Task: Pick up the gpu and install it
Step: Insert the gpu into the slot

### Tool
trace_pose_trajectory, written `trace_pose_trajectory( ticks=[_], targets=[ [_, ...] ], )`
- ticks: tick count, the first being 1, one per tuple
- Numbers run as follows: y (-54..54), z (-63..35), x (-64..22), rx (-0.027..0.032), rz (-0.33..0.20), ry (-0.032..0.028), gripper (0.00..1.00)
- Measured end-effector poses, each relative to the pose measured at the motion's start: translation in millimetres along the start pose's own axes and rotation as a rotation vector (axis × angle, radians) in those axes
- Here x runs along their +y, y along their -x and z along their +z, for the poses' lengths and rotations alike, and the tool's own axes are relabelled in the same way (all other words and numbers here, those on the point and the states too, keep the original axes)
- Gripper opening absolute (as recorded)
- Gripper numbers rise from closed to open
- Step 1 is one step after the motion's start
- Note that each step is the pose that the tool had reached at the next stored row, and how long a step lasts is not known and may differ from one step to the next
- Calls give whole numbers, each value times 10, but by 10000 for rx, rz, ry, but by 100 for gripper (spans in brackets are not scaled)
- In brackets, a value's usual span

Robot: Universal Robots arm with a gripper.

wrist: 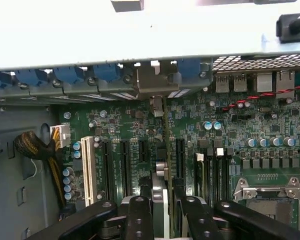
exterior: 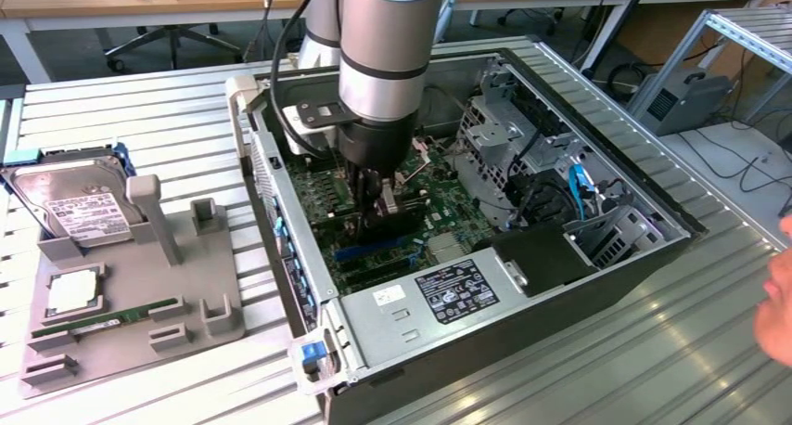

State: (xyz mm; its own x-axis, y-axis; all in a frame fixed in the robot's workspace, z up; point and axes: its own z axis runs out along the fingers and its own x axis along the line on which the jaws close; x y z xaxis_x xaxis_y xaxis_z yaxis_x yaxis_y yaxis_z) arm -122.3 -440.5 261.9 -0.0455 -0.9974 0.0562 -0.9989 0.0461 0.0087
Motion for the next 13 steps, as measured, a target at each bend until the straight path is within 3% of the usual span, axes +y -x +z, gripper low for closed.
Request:
trace_pose_trajectory(
  ticks=[13],
  targets=[
    [1,38,0,0,0,0,27]
  ],
)
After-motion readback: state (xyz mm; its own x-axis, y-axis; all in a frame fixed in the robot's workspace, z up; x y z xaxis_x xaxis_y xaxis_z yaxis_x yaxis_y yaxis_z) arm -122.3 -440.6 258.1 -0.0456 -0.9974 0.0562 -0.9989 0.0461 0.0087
